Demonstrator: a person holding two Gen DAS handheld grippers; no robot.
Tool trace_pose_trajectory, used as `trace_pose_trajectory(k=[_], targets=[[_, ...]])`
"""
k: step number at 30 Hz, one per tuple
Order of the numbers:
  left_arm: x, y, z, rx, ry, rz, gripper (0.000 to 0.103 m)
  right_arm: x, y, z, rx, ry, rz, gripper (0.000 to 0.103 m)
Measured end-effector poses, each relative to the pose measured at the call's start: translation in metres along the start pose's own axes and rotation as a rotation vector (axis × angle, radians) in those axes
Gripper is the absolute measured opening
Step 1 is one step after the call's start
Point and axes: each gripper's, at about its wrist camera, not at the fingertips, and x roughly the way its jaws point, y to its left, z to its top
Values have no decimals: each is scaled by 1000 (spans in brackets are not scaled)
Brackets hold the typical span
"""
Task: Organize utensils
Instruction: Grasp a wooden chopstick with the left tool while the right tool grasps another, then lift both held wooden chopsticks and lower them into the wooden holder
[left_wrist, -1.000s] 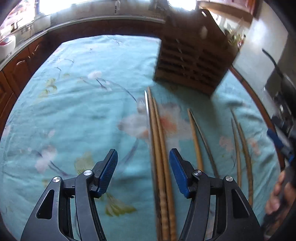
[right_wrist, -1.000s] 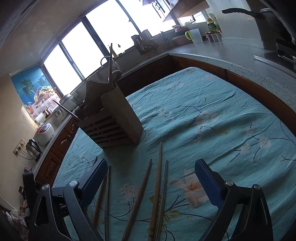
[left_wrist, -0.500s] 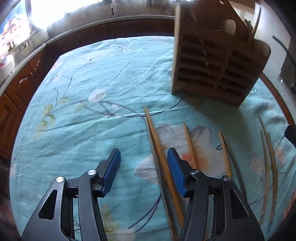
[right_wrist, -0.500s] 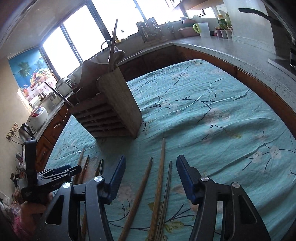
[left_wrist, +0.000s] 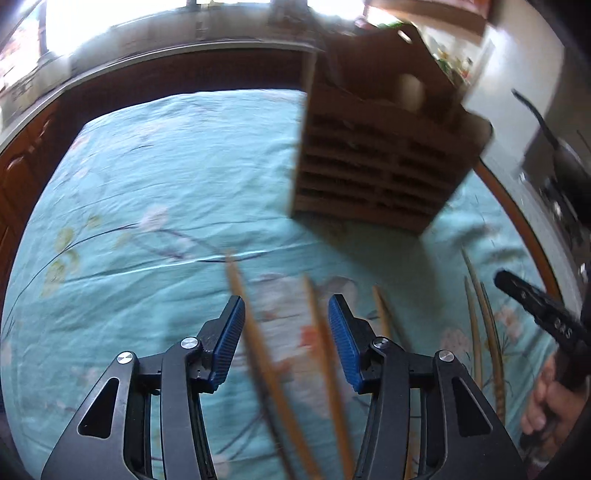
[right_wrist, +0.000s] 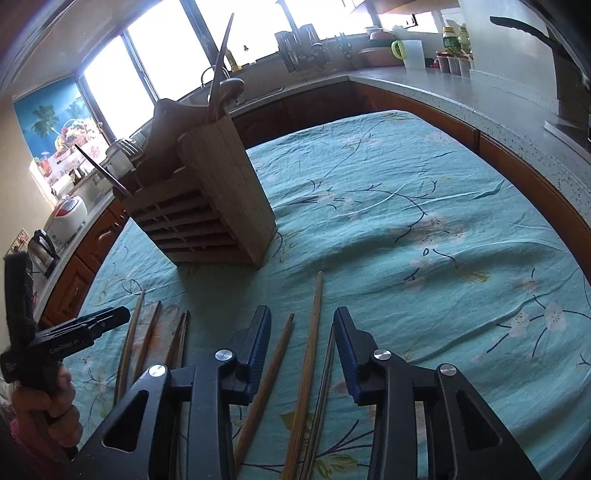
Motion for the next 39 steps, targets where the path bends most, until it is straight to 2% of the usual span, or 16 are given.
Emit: trace_pose_trajectory(k=[2,5,9,11,13,14,16,19,24,31,39], targets=[[11,-10,0,39,32,27,44,5,-1,1,-5,12,-12,34],[24,-16,-1,52,75,25,37,14,0,4,-26,32,-31,33],[30,-21,2,69,66,56,35,33,4,9,-66,71,-60,29],[32,-22,2,77,61,63,26,44,5,11,-91,99,-84,27],[33,-26,1,87,51,63,12,50,11,15,-137,95,-111,26],[34,-28,2,90,50,60,8,52,13,16,-154,99,-121,24],[35,-30,5,84,51,54,6,56,16,18,-176,98,-149,7],[32,-27,5,46,57,13,5,52,10,20,-127,103,-105,6],[3,-16,3,-8,5,-59,4,15,12,16,-73,45,-14,5],[-68,-8,2,-67,-117,-141,4,-49,22,23,-42,-70,65,5],[-130,3,7,-76,-249,-174,4,-112,39,38,-48,-198,137,5]])
